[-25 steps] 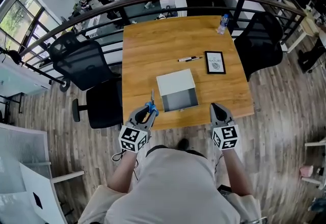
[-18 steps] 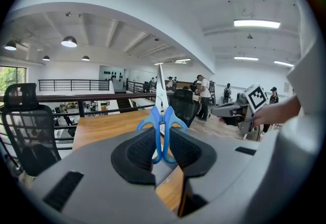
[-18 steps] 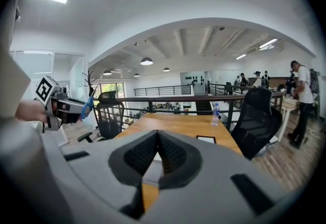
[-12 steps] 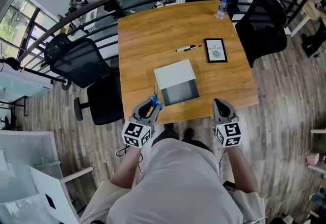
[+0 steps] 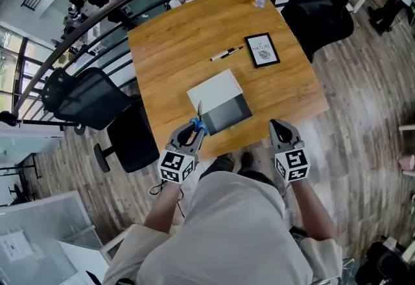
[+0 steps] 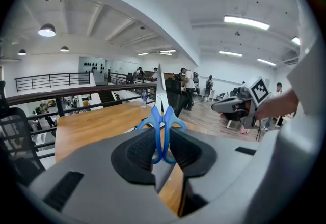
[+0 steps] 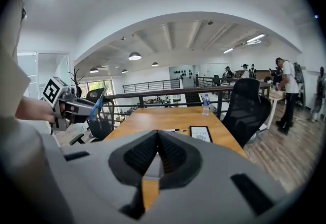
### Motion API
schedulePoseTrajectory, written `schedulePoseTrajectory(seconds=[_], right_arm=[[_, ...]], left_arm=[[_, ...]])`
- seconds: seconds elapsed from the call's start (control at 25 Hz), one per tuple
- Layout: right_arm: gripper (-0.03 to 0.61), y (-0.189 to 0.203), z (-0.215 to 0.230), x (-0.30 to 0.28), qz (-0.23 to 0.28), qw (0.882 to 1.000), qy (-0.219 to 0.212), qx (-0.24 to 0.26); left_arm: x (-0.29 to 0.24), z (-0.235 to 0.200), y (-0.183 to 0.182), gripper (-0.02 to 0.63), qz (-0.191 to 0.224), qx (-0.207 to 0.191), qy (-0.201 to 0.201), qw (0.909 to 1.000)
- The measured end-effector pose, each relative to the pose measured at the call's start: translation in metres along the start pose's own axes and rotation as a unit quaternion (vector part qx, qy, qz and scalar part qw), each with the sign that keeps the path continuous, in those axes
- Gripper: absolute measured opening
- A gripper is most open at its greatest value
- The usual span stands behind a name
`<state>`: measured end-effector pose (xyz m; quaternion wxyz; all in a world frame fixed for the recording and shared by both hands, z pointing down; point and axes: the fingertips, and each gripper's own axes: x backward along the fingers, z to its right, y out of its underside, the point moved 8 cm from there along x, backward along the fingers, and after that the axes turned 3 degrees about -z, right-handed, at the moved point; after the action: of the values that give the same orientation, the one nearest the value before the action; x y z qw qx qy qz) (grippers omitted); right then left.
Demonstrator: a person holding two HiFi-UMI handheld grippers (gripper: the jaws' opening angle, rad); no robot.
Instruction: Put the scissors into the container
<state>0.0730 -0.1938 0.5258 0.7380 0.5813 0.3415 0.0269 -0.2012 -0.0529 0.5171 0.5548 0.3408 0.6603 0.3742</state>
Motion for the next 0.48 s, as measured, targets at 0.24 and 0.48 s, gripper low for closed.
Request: schedulePoseTrajectory(seconds=[0.24, 0.48], right_arm=[[0.003, 0.005, -0.006, -0.003, -0.013, 0.999, 0.028, -0.025], [0.003, 0.014, -0.008, -0.003, -0.027, 0.996, 0.063, -0.049]], left_arm=[[-0.037, -0.011, 0.013, 0.078, -0.048, -0.034, 0.05, 0.997], [-0.081, -0.013, 0.037, 0.078, -0.097, -0.068, 0.095, 0.9884]])
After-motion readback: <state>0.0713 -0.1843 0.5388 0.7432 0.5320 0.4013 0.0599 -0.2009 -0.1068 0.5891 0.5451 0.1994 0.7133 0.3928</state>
